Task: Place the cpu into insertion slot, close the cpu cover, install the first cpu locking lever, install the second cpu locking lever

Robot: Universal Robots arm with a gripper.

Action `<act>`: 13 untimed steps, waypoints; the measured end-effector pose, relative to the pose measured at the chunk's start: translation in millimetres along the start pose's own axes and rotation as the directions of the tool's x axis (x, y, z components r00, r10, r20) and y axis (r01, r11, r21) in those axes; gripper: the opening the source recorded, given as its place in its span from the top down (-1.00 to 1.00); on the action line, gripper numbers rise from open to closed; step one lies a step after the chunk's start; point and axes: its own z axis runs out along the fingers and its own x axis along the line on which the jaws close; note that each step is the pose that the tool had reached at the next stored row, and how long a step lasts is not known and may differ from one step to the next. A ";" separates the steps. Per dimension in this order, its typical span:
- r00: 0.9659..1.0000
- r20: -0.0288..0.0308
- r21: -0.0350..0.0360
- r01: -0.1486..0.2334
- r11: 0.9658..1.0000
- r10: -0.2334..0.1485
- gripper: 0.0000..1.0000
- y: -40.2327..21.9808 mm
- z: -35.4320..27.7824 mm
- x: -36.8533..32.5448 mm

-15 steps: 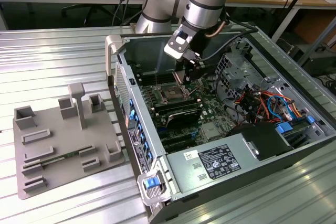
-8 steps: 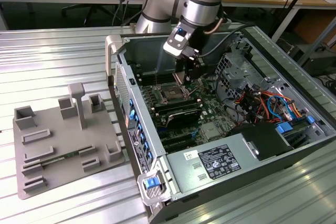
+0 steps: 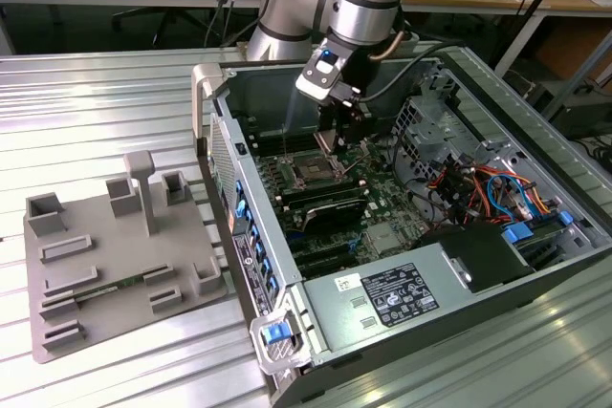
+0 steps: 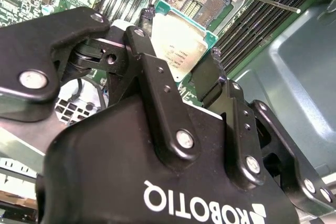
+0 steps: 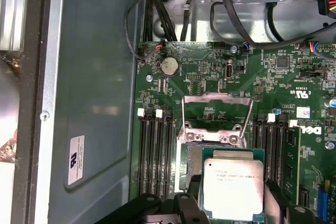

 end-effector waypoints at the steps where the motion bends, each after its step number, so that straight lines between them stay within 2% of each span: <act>1: 1.000 0.000 0.000 0.000 1.000 0.000 -0.09 0.0 0.3 0.2; 13: 1.000 0.000 0.000 0.000 1.000 0.000 -0.09 -0.2 3.9 0.6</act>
